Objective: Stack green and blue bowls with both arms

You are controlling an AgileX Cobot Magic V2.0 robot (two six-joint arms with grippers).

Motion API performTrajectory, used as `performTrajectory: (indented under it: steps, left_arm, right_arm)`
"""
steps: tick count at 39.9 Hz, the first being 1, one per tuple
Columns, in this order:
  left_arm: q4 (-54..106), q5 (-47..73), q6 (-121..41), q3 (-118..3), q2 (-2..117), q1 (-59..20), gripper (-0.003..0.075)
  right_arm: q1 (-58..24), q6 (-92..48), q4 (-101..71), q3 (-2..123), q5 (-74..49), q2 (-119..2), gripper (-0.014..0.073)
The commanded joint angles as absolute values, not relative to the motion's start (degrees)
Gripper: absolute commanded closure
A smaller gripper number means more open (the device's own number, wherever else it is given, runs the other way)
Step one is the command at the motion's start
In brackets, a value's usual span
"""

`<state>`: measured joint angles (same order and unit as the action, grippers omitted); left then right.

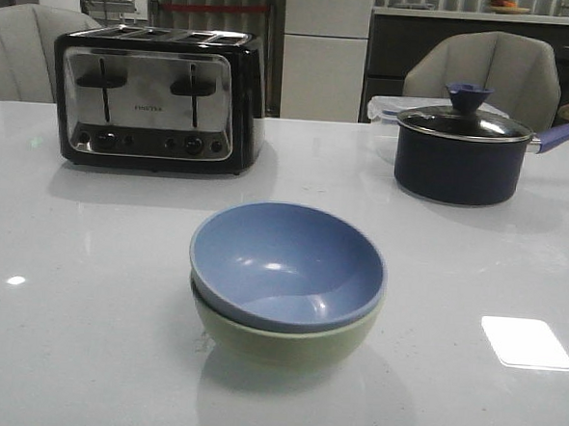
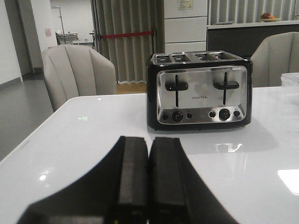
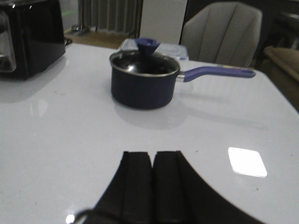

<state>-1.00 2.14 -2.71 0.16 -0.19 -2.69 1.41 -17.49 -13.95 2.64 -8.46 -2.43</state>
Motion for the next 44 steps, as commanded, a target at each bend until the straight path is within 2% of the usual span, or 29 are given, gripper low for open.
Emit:
performTrajectory:
  steps: [1,22,30,44]
  left_arm:
    - [-0.5,-3.35,-2.16,0.45,-1.41,-2.68,0.0627]
    - [-0.5,-3.35,-2.16,0.45,-1.41,-2.68,0.0627]
    - [-0.5,-3.35,-2.16,0.45,-1.41,-2.68,0.0627]
    - [-0.5,-3.35,-2.16,0.45,-1.41,-2.68,0.0627]
  right_arm:
    - [1.93,-18.13,-14.42,1.57,0.86,-0.14,0.0541]
    - [1.88,-17.6,-13.82,-1.44,2.36,1.7,0.0541]
    - [1.87,0.58,-1.69,-1.44,4.49,1.7,0.0541]
    - [1.87,1.09,-1.11,-1.44,4.43,1.7,0.0541]
